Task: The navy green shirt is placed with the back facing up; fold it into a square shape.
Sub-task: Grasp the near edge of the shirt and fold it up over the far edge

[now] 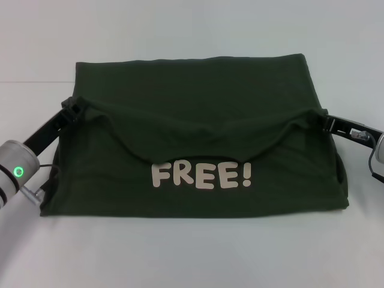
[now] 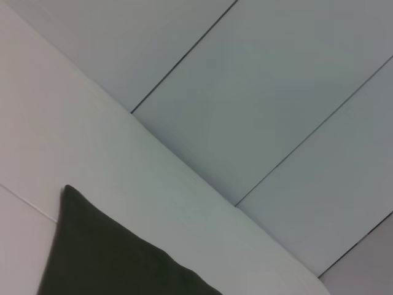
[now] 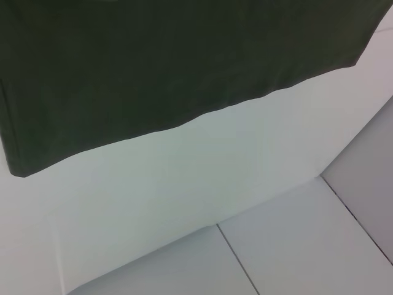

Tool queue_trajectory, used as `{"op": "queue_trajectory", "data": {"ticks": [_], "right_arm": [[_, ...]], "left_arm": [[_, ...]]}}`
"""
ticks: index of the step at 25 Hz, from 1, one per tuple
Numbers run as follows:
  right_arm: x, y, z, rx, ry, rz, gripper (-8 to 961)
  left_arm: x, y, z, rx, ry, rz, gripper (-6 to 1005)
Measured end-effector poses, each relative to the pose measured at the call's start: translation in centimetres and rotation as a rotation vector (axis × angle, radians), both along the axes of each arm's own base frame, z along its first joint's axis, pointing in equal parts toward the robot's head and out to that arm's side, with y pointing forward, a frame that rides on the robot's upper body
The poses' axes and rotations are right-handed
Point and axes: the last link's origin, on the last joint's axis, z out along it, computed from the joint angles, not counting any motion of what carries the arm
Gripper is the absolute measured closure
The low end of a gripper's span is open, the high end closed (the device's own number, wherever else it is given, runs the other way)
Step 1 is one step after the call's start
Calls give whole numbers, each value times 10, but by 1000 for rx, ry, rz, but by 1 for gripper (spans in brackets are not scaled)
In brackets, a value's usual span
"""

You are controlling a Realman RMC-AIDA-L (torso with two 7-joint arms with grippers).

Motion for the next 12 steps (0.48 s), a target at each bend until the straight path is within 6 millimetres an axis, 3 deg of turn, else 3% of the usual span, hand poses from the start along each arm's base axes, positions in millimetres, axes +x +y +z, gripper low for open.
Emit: {"op": "queue_trajectory", "data": {"ticks": [10, 12], "right_arm": [[1, 0, -1, 0, -11, -1, 777], [1, 0, -1, -1, -13, 0, 758]], "left_arm": [[0, -1, -5, 75, 13, 13, 932], [-1, -1, -6, 75, 13, 21, 852]]}}
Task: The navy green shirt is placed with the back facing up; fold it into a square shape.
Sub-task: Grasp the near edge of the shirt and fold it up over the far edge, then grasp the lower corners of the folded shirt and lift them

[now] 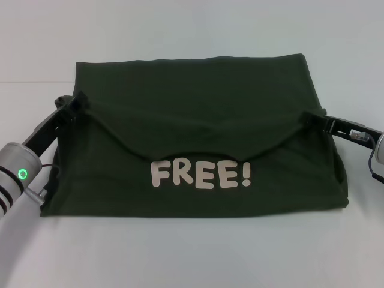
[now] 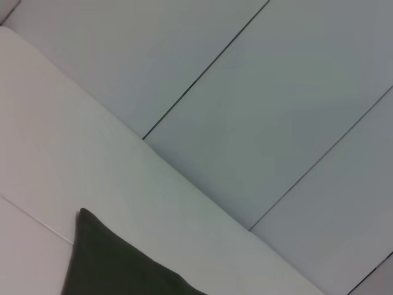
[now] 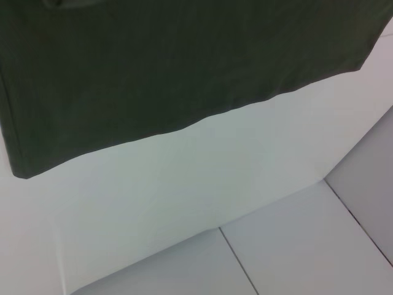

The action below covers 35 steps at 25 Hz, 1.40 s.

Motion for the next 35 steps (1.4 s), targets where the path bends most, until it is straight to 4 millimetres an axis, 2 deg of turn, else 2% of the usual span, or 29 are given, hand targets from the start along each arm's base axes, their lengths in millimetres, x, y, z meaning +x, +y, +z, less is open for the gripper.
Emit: {"op": "queue_trajectory", "data": {"ticks": [3, 9, 13, 16, 21, 26, 30, 35], "right_arm": [[0, -1, 0, -5, 4, 1, 730], [9, -9, 2, -5, 24, -17, 437], [11, -15, 5, -11, 47, -1, 267], [14, -28, 13, -29, 97, 43, 48], [16, -58, 28, -96, 163, 168, 26], [13, -84, 27, -168, 149, 312, 24], [16, -96, 20, -227, 109, 348, 25], [16, -100, 12, -261, 95, 357, 27]], "left_arm": [[-1, 0, -1, -2, -1, 7, 733], [-10, -2, -3, -19, -2, 61, 505], [-21, -10, 0, -33, -68, 102, 408], [-26, -19, 11, -82, -126, 65, 385], [-35, -38, 37, -310, -159, -12, 389], [-40, -44, 64, -484, -9, -28, 358], [-43, -43, 82, -535, 100, -33, 316], [-46, -42, 90, -601, 180, -10, 263]]}}
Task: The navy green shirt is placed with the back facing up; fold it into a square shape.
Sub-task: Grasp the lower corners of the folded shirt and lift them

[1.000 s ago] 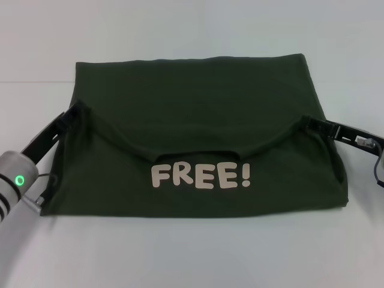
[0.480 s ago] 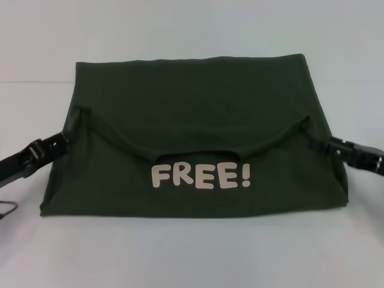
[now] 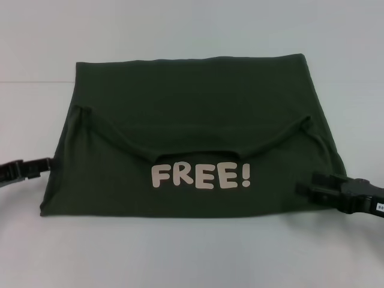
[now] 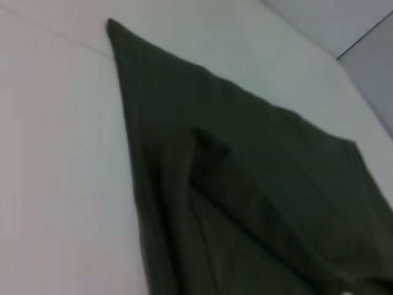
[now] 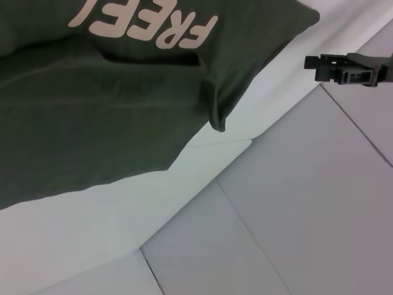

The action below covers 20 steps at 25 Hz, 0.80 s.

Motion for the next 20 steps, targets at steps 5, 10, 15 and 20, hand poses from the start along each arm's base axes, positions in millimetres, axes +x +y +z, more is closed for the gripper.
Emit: {"op": "queue_trajectory", "data": {"ticks": [5, 10, 15, 20], "right_arm": [[0, -1, -2, -3, -4, 5, 29], [0, -1, -2, -2, -6, 3, 30], [-1, 1, -2, -2, -7, 7, 32], [-1, 2, -3, 0, -10, 6, 34]], "left_arm": [[-2, -1, -6, -37, 31, 10, 205], [-3, -3, -6, -45, 28, 21, 159], [-8, -7, -12, -65, 47, 30, 159], [-9, -9, -23, -87, 59, 39, 160]]}}
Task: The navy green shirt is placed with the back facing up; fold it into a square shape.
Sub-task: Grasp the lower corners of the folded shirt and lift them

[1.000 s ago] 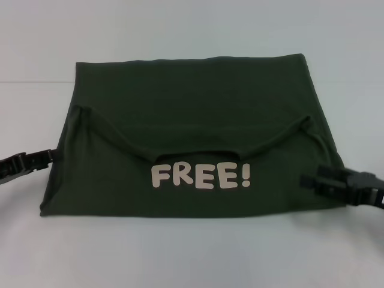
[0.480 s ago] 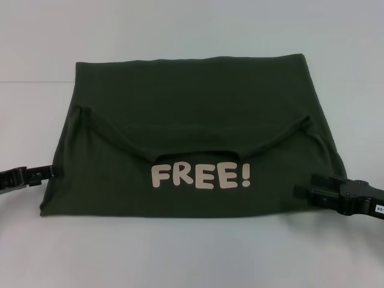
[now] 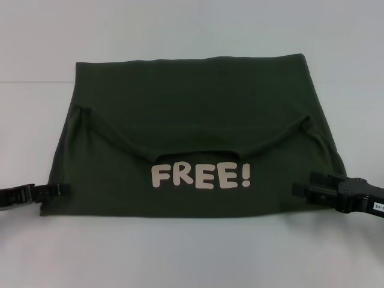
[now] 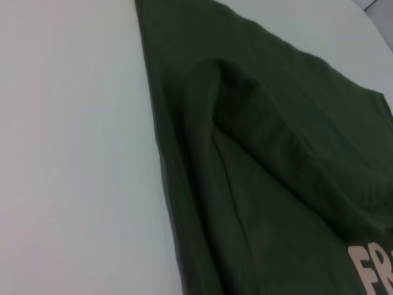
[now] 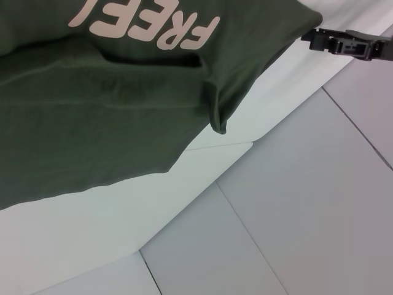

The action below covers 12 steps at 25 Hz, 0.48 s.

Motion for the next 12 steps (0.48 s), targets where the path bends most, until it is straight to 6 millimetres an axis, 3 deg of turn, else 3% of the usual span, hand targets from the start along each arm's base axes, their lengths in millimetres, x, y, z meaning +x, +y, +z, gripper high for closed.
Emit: {"op": "queue_trajectory", "data": {"ticks": [12], "right_arm": [[0, -1, -2, -4, 2, -2, 38]], "left_arm": [[2, 0, -7, -15, 0, 2, 168]]}}
